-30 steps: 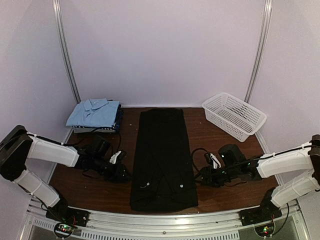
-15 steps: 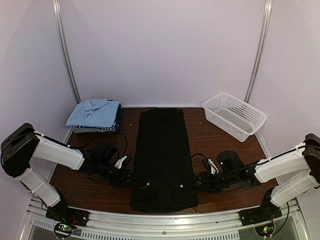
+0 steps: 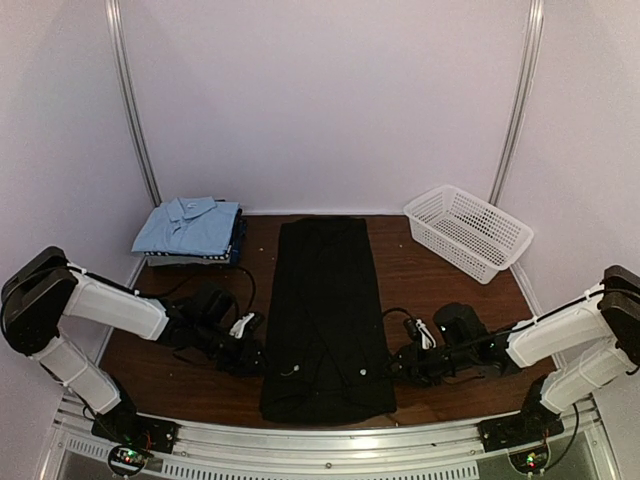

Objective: Fold and stack the long sleeve shirts
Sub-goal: Pick up the rectangle-folded shirt from the center of the board.

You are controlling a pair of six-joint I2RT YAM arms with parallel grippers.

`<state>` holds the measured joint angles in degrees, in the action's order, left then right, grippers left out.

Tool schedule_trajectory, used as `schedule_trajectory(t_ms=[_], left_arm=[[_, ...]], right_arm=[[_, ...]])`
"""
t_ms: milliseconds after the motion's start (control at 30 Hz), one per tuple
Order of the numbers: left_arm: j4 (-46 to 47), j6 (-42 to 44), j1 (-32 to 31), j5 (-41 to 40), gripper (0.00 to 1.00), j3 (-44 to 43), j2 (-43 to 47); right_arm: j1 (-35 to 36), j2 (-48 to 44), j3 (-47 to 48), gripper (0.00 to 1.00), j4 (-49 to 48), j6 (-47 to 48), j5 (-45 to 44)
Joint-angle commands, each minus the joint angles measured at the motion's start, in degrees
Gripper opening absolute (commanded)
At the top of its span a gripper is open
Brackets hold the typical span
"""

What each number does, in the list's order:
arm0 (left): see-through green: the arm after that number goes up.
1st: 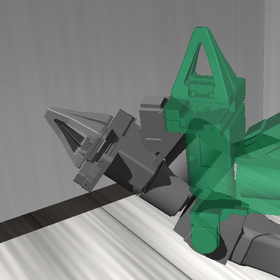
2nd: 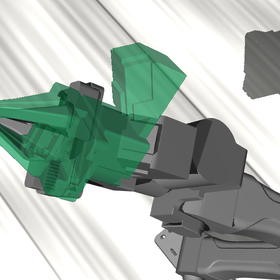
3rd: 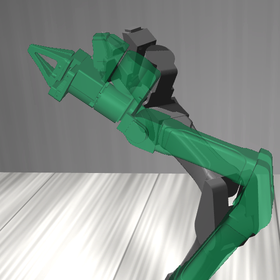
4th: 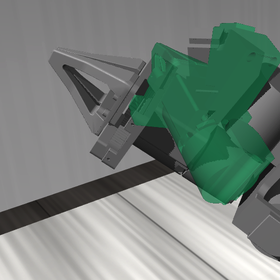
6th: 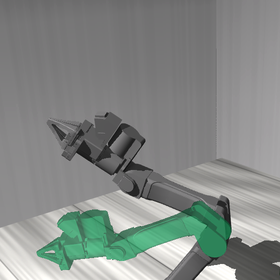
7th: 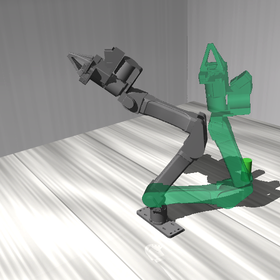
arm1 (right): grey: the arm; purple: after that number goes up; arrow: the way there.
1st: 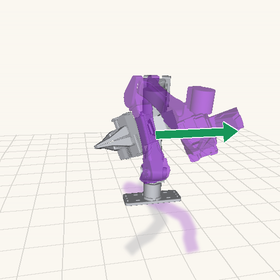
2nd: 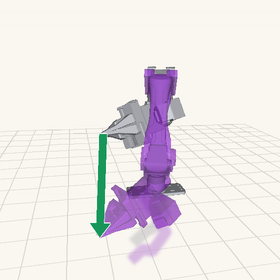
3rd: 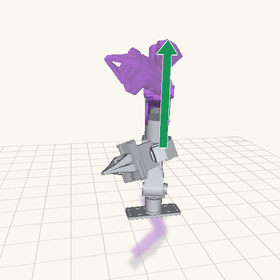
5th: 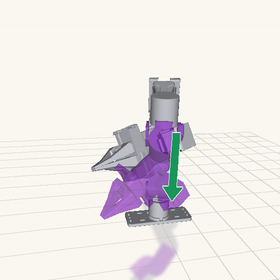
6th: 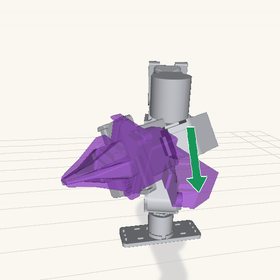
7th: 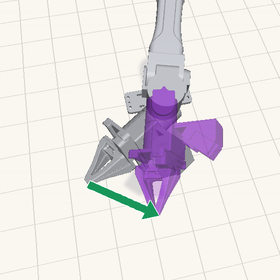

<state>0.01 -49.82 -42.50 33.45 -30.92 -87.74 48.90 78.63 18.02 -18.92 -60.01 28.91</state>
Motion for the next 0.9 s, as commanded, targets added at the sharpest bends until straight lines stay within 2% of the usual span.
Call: schedule_trajectory(t_ms=[0,133,400,733,867], left_arm=[[-4.6,1.6,-0.4,-0.5,0.37,0.9,0.3],[-7.1,2.7,-0.4,-1.8,0.38,1.0,1.0],[-5.7,1.9,-0.7,-0.6,0.37,-0.1,-0.9],[-4.9,1.0,-1.4,0.9,0.31,-1.2,-2.0],[-7.6,2.0,-1.4,-0.1,0.33,-1.1,-1.5]], right_arm=[[0.4,1.6,-1.4,0.43,-0.4,-0.7,0.3],[0.4,1.7,-1.6,0.40,-0.7,-0.8,0.4],[0.4,2.6,-1.5,0.33,-1.9,-1.2,0.7],[0.4,4.1,0.0,0.21,-3.6,-1.1,1.5],[0.4,4.2,0.3,0.18,-3.5,-0.8,1.8]])
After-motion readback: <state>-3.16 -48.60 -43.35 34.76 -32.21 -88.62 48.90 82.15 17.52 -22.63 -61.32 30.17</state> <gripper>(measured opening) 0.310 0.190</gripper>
